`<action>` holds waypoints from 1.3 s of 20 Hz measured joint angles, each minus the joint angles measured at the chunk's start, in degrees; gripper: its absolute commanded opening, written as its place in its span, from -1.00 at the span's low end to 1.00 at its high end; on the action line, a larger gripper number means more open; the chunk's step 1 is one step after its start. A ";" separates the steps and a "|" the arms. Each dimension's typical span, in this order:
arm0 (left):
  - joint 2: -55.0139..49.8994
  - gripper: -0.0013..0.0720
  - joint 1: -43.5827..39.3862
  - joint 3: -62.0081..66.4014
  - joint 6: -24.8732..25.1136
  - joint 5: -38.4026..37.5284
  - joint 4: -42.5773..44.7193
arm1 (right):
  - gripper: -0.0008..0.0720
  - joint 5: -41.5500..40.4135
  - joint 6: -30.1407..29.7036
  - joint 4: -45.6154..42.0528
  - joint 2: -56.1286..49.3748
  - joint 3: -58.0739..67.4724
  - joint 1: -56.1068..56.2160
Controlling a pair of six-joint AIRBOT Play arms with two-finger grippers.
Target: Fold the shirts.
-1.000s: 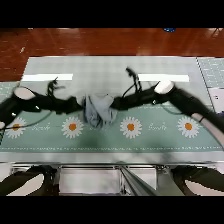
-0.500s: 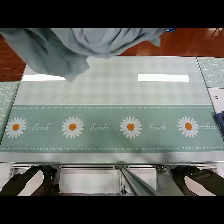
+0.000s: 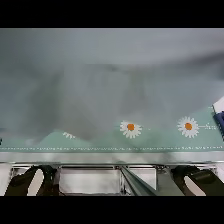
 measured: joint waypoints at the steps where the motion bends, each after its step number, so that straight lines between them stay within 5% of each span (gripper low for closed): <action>1: 0.98 -0.91 0.09 -0.07 -0.35 -2.10 1.77 | -0.92 1.79 0.44 -0.15 0.76 -0.04 0.00; 7: 4.13 -0.91 0.28 -8.76 -3.06 -12.50 5.40 | -0.93 8.68 2.16 2.78 2.62 -9.03 0.00; 11: 3.67 -0.91 0.31 -27.04 -4.04 -15.82 4.42 | -0.93 1.46 2.40 3.80 1.42 -22.03 0.00; 18: -14.01 -0.91 -3.91 -52.54 -0.24 3.06 -2.45 | -0.93 -15.85 1.51 5.95 -21.55 -28.59 -2.12; 26: -50.77 -0.91 -10.56 -35.21 2.89 14.38 -4.48 | -0.92 -25.75 -0.79 20.06 -51.34 -13.55 -10.27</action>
